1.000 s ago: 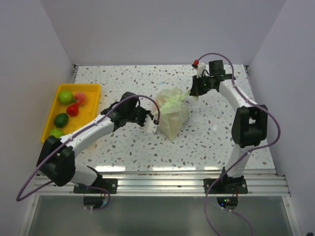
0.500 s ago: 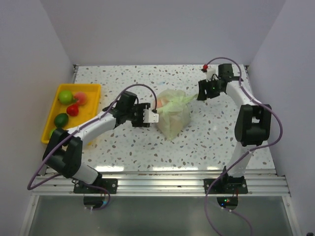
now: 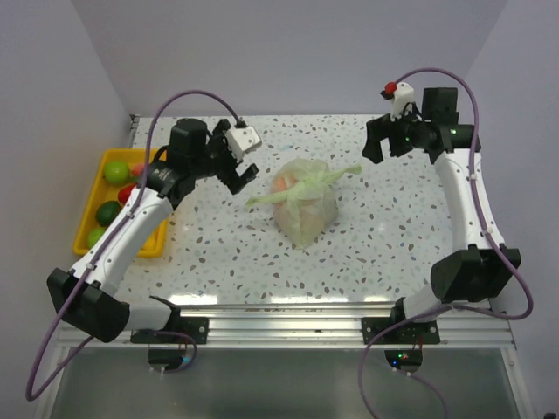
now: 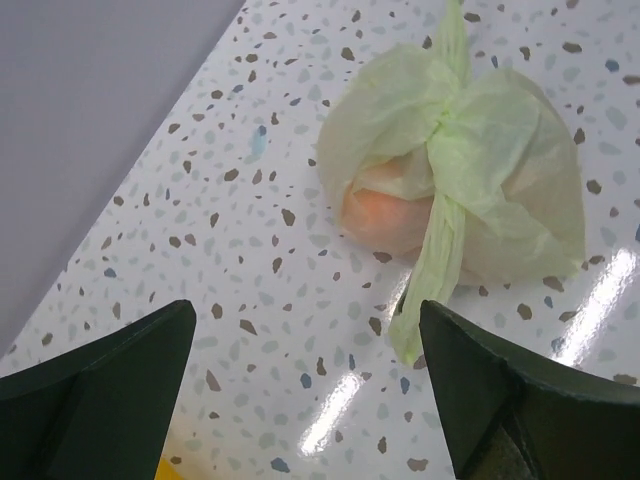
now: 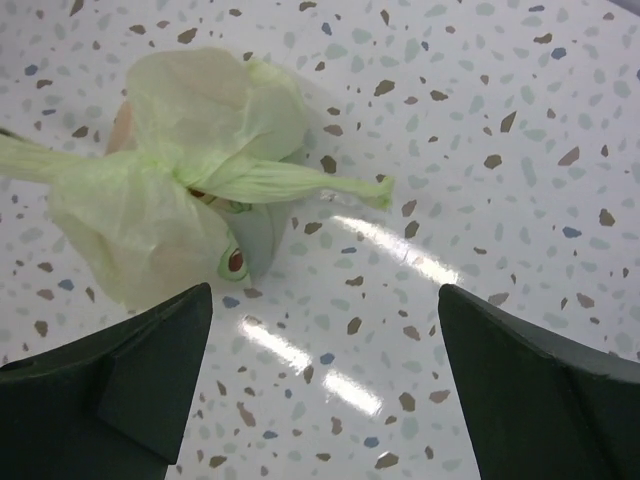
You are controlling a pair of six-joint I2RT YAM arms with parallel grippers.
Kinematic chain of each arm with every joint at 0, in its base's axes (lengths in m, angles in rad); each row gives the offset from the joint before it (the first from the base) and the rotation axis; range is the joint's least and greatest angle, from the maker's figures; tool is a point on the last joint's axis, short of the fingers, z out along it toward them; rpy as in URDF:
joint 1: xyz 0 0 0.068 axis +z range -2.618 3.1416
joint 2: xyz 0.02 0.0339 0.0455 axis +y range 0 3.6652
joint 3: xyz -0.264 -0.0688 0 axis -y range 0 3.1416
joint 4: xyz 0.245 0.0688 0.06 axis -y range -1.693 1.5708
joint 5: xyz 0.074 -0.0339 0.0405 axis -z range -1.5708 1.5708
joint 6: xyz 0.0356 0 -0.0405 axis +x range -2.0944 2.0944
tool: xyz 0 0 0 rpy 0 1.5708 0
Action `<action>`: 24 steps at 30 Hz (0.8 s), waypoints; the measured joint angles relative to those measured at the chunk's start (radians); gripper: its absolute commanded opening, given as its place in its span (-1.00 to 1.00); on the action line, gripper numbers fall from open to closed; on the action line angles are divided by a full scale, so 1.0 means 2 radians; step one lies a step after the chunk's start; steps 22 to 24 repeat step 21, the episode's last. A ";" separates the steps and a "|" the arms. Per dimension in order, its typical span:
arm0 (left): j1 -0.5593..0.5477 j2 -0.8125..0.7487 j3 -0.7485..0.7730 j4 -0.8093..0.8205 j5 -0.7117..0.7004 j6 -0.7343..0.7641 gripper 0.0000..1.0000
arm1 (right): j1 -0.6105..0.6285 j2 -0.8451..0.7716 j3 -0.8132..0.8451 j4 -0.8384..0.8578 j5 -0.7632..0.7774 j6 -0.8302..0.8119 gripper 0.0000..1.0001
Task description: Place the fake fruits into the plastic bag and tie a complex knot
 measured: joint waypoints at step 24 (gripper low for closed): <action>0.097 -0.073 -0.150 -0.017 -0.134 -0.223 1.00 | 0.000 -0.155 -0.331 -0.014 -0.025 0.093 0.97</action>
